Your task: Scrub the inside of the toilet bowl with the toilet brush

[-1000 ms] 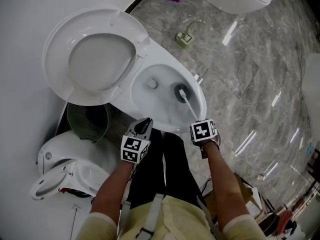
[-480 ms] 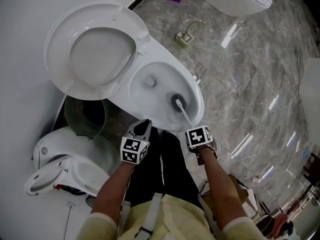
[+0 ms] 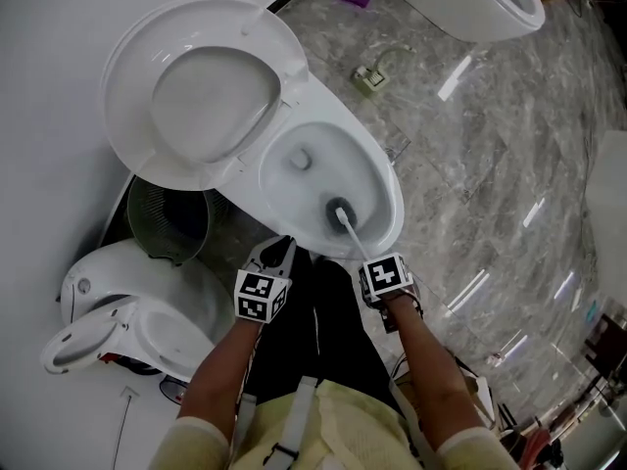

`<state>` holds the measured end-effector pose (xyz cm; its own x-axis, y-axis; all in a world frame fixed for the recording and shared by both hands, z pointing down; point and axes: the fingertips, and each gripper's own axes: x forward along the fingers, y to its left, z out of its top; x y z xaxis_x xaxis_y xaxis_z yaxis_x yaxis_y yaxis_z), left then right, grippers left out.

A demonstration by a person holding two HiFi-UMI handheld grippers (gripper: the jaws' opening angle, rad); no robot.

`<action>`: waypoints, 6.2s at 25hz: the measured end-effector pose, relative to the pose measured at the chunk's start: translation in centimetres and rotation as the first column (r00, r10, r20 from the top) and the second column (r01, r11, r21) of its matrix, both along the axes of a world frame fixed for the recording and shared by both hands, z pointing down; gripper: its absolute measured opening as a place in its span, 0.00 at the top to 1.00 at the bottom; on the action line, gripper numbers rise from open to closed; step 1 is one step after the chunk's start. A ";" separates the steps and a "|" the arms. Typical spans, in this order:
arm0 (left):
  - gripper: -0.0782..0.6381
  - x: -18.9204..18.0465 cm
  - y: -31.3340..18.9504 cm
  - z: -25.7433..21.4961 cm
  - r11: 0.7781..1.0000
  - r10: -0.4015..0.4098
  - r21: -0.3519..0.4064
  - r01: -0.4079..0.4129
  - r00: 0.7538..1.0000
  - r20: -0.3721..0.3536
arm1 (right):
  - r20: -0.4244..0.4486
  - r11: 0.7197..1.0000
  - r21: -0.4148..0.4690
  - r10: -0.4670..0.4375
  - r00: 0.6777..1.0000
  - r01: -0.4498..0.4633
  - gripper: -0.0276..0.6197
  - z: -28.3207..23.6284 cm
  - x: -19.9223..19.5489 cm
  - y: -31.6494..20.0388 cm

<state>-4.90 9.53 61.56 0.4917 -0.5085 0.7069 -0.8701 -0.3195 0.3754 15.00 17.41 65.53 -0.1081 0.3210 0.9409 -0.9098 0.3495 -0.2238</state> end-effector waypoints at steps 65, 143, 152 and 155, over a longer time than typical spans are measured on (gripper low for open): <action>0.85 -2.7 -3.7 -0.8 0.999 0.041 0.026 -0.041 0.999 -0.018 | 0.040 0.942 0.320 -0.121 0.992 0.102 0.85 0.9 -6.5 -18.2; 0.85 -3.9 -2.2 -1.2 0.994 -0.108 0.012 0.108 0.994 -0.015 | 0.233 0.958 0.033 -0.285 0.930 0.285 0.85 0.1 -13.1 -5.9; 0.85 -5.1 -5.1 -0.9 0.994 -0.108 0.003 0.108 0.994 -0.007 | 0.257 0.972 0.071 -0.235 0.937 0.224 0.85 0.8 -15.5 -10.3; 0.85 -4.9 -6.2 -1.2 0.995 -0.099 0.011 0.099 0.995 -0.013 | 0.241 0.974 0.082 -0.225 0.944 0.212 0.85 0.7 -15.6 -11.4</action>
<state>-9.76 3.33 60.34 0.4474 -0.5632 0.6948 -0.8928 -0.2363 0.3834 -0.61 5.98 66.20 -0.2725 0.3118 0.9102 -0.7282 0.5515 -0.4070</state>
